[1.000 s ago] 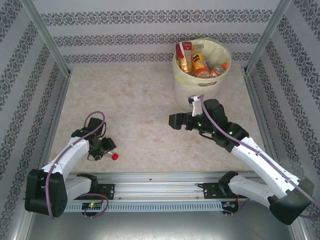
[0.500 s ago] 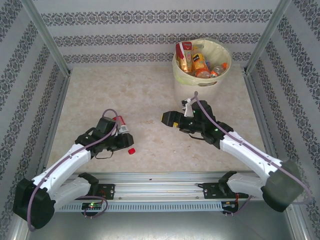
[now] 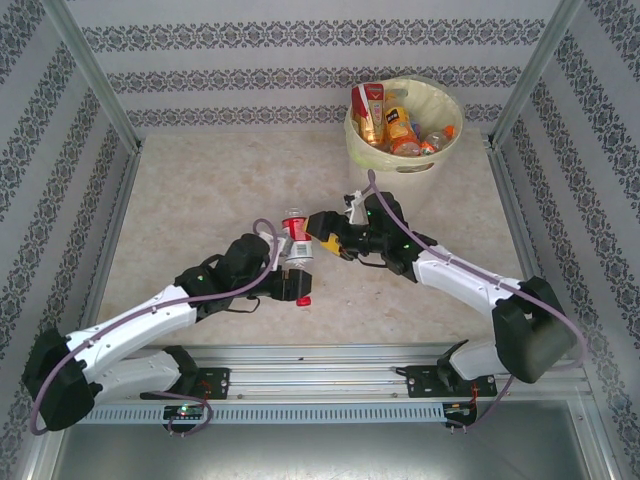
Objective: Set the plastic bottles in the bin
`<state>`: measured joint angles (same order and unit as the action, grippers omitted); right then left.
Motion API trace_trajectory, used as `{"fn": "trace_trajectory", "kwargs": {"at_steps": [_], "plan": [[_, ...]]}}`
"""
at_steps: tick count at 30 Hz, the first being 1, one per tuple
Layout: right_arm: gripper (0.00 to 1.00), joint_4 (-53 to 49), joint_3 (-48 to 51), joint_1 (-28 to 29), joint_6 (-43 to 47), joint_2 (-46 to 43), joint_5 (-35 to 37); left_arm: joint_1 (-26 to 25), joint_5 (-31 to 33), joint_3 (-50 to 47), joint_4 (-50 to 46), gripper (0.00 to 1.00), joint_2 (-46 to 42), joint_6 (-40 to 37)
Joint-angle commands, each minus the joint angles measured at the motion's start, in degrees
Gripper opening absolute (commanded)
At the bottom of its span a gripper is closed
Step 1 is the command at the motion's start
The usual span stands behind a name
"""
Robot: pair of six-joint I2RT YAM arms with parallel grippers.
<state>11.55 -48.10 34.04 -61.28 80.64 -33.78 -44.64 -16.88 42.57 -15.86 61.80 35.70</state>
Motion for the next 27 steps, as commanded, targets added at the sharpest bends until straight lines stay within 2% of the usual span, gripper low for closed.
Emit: {"fn": "trace_trajectory", "kwargs": {"at_steps": [1, 5, 11, 13, 18, 23, 27], "plan": [[0.93, 5.5, -1.8, 0.8, -1.4, 1.3, -3.1, -2.3, 1.8, 3.0, 3.4, 0.68, 1.7, -3.0], [0.87, 5.2, -2.4, 0.8, -1.4, 2.4, -3.6, -3.9, 1.8, 4.7, 3.3, 0.68, 3.6, -3.9], [0.6, 0.2, -3.4, 0.7, 1.9, 0.8, -2.2, -4.3, 2.5, 5.3, 2.5, 0.68, 3.6, -4.0], [0.54, -4.9, -4.2, 0.7, 5.2, -1.3, 0.2, -4.3, 2.5, 5.1, 2.4, 0.74, 3.0, -3.5], [0.51, -17.4, -7.7, -1.3, 13.9, -7.8, 4.7, -4.3, 3.4, 5.7, 3.4, 0.98, 0.9, -1.6], [0.5, -31.3, -15.4, -6.6, 23.9, -14.7, 9.5, -4.3, 6.0, 7.3, 5.5, 1.0, -1.5, -2.5], [0.49, -40.7, -25.9, -13.5, 30.3, -16.7, 12.8, -4.2, 8.2, 8.3, 7.9, 1.0, -2.2, -5.1]]}}
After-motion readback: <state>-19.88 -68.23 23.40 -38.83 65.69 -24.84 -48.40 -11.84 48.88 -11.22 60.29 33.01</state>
